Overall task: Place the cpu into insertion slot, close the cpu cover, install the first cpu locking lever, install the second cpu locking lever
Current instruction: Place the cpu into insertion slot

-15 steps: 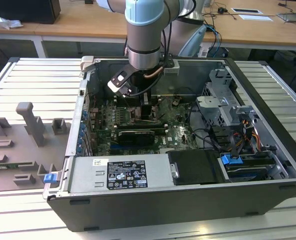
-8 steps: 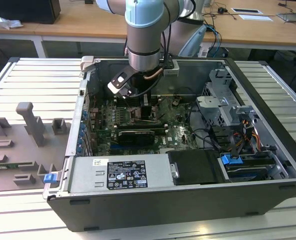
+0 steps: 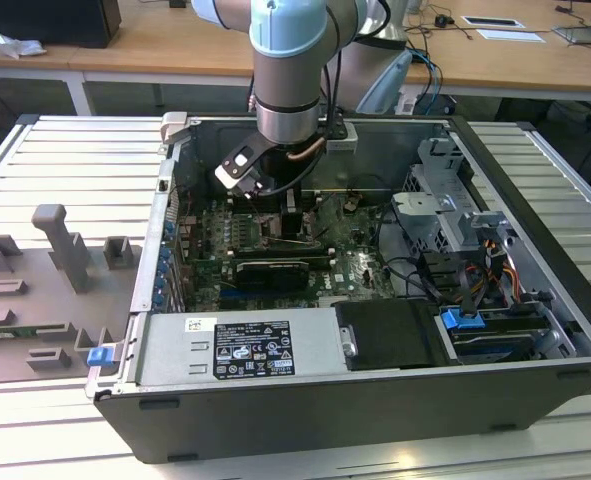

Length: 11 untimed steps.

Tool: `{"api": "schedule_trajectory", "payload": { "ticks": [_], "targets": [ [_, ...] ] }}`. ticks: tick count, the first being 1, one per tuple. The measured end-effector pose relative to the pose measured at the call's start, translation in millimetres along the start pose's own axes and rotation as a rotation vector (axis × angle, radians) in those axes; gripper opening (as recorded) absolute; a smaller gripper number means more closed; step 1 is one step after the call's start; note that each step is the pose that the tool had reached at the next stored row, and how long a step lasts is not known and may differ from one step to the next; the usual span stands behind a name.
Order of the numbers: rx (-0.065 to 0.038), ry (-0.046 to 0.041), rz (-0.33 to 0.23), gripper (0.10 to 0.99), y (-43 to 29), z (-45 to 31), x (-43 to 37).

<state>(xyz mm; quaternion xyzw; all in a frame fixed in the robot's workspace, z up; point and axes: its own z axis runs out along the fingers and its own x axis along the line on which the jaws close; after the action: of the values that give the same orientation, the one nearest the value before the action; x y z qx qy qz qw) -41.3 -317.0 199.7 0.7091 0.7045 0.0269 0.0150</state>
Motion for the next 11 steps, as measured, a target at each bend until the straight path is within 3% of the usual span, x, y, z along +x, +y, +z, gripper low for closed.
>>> {"api": "schedule_trajectory", "payload": {
  "ticks": [1, 2, 6, 11],
  "targets": [
    [0.0, -0.0001, 0.0, 0.553, 0.0, 0.0, 0.0],
    [0.0, 0.0, 0.0, 0.616, 0.0, 0.0, 0.0],
    [0.0, 0.0001, 0.0, 0.616, 0.1, -0.7, 0.0],
    [0.0, 0.0, 0.0, 0.616, 0.7, -12.4, 0.2]
  ]
}}
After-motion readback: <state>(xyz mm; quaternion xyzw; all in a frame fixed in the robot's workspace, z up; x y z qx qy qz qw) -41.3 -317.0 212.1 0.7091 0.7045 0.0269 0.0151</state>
